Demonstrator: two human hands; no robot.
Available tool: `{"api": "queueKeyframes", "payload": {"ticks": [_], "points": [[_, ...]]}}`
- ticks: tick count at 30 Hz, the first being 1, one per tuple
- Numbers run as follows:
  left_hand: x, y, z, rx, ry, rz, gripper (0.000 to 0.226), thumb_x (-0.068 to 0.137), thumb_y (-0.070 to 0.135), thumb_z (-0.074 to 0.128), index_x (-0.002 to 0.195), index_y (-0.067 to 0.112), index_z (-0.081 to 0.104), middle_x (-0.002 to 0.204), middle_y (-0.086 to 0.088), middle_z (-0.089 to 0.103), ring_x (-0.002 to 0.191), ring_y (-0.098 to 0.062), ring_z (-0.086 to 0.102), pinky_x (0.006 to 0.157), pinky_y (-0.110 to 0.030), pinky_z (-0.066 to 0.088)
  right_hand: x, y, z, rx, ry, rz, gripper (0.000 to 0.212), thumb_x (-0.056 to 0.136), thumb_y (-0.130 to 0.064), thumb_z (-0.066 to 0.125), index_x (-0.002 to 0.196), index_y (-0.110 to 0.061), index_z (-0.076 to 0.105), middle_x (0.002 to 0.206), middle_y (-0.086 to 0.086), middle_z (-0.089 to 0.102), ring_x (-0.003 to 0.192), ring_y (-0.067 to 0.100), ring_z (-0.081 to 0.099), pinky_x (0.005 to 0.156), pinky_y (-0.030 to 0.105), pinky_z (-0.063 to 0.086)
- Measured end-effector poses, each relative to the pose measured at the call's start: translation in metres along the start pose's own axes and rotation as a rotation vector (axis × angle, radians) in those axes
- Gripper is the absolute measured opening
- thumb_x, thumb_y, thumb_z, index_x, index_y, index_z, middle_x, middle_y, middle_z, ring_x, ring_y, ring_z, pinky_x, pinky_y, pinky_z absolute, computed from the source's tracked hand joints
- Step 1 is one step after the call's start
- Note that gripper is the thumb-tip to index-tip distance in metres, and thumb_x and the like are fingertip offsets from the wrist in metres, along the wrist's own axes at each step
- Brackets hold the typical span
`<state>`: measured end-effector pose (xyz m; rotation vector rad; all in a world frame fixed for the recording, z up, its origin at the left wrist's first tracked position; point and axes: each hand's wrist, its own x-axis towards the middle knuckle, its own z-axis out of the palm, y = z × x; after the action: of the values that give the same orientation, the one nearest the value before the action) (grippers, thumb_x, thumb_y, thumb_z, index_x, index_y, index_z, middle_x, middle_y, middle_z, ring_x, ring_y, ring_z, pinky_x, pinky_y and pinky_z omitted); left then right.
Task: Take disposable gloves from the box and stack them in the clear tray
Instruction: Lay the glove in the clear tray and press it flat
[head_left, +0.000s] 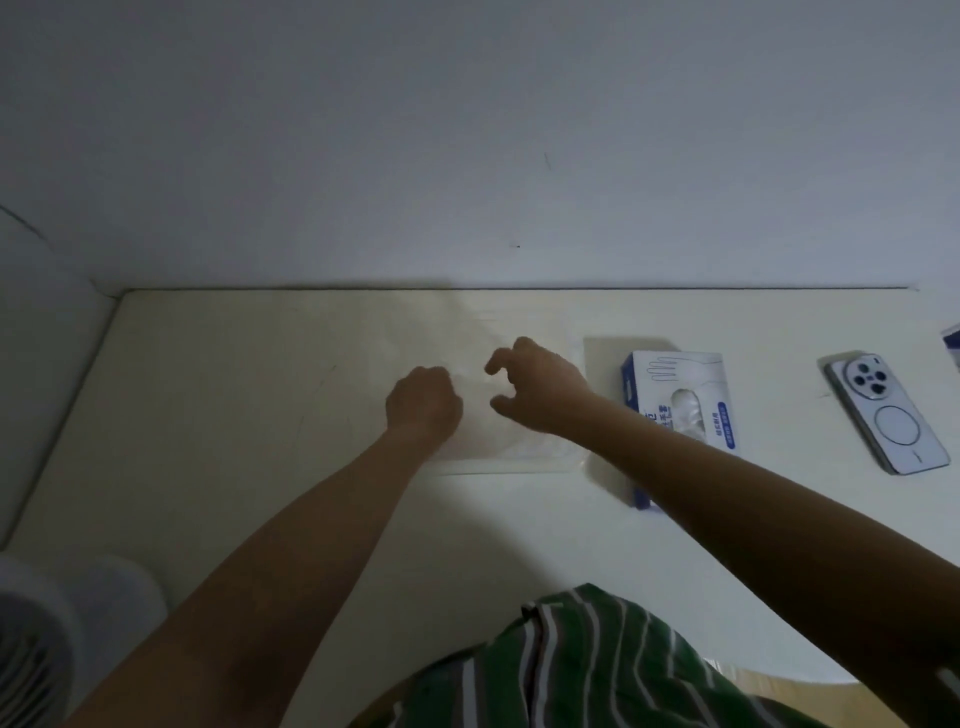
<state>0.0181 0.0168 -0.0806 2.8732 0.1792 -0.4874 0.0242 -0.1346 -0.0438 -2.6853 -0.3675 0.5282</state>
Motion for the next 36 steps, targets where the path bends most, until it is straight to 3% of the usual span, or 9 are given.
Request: {"api": "queueKeyframes", "payload": {"ticks": [4,7,10,13,17,22,27,33,36], "points": [[-0.015,0.037,-0.013,-0.192,0.329,0.078,0.016,0.095,0.021,0.045,0.093,0.013,0.059,0.081,-0.001,0.058,0.072,-0.020,0.054,0.062,-0.030,0.036,-0.022,0.030,-0.037,0.268,0.214,0.006,0.015,0.090,-0.020,0.062,0.102,-0.018,0.070,0.079,-0.001,0.064,0.069,0.012,0.056,0.071,0.027,0.048],[-0.026,0.083,-0.023,-0.349,0.383,0.244,0.011,0.093,0.025,0.051,0.096,0.016,0.054,0.078,0.002,0.058,0.071,-0.019,0.054,0.063,-0.031,0.041,-0.040,0.075,-0.051,0.311,0.323,0.144,0.015,0.089,-0.016,0.060,0.095,-0.015,0.073,0.080,0.004,0.069,0.071,0.015,0.058,0.066,0.025,0.044],[-0.037,0.134,-0.014,-0.359,0.194,0.421,0.018,0.091,0.030,0.055,0.102,0.016,0.050,0.079,0.000,0.061,0.072,-0.023,0.056,0.066,-0.034,0.045,-0.063,0.123,-0.044,0.274,0.273,0.323,0.015,0.092,-0.018,0.058,0.097,-0.012,0.071,0.090,0.004,0.071,0.078,0.016,0.064,0.072,0.029,0.052],[-0.045,0.167,0.012,-0.196,-0.093,0.527,0.020,0.089,0.029,0.060,0.104,0.016,0.056,0.094,-0.005,0.066,0.085,-0.026,0.062,0.070,-0.033,0.047,-0.087,0.151,-0.023,0.237,0.200,0.420,0.011,0.090,-0.016,0.060,0.096,-0.016,0.070,0.097,0.004,0.071,0.081,0.016,0.063,0.073,0.029,0.051],[-0.048,0.188,0.055,-0.134,-0.306,0.494,0.022,0.088,0.028,0.062,0.104,0.015,0.055,0.103,-0.006,0.066,0.093,-0.025,0.062,0.075,-0.032,0.047,-0.108,0.169,-0.005,0.239,0.176,0.454,0.020,0.089,-0.019,0.062,0.108,-0.017,0.069,0.102,0.005,0.069,0.087,0.020,0.063,0.075,0.030,0.051],[-0.038,0.193,0.073,-0.207,-0.348,0.366,0.026,0.081,0.038,0.071,0.087,0.020,0.054,0.091,-0.001,0.065,0.085,-0.023,0.062,0.077,-0.034,0.048,-0.108,0.175,0.007,0.154,0.247,0.441,0.030,0.087,-0.027,0.065,0.116,-0.020,0.064,0.103,0.005,0.065,0.094,0.026,0.062,0.071,0.028,0.043],[-0.033,0.198,0.074,-0.101,-0.302,0.362,0.009,0.085,0.024,0.065,0.088,0.017,0.060,0.099,-0.005,0.066,0.091,-0.025,0.061,0.075,-0.032,0.047,-0.104,0.175,0.014,0.040,0.284,0.418,0.018,0.091,-0.028,0.060,0.099,-0.019,0.073,0.100,0.006,0.062,0.088,0.026,0.062,0.069,0.030,0.046],[-0.032,0.200,0.072,-0.096,-0.354,0.312,0.024,0.072,0.036,0.077,0.075,0.021,0.058,0.085,0.002,0.065,0.083,-0.021,0.064,0.066,-0.029,0.045,-0.103,0.183,0.000,0.460,0.341,0.400,0.006,0.080,-0.015,0.073,0.085,-0.016,0.077,0.076,-0.012,0.060,0.079,0.010,0.060,0.072,0.025,0.049],[-0.032,0.201,0.071,-0.098,-0.348,0.314,0.030,0.071,0.038,0.078,0.074,0.021,0.054,0.084,0.002,0.064,0.082,-0.021,0.063,0.066,-0.028,0.045,-0.108,0.189,-0.010,0.686,0.369,0.365,0.007,0.079,-0.015,0.078,0.084,-0.012,0.076,0.080,-0.006,0.068,0.075,0.004,0.062,0.070,0.021,0.048]]}}
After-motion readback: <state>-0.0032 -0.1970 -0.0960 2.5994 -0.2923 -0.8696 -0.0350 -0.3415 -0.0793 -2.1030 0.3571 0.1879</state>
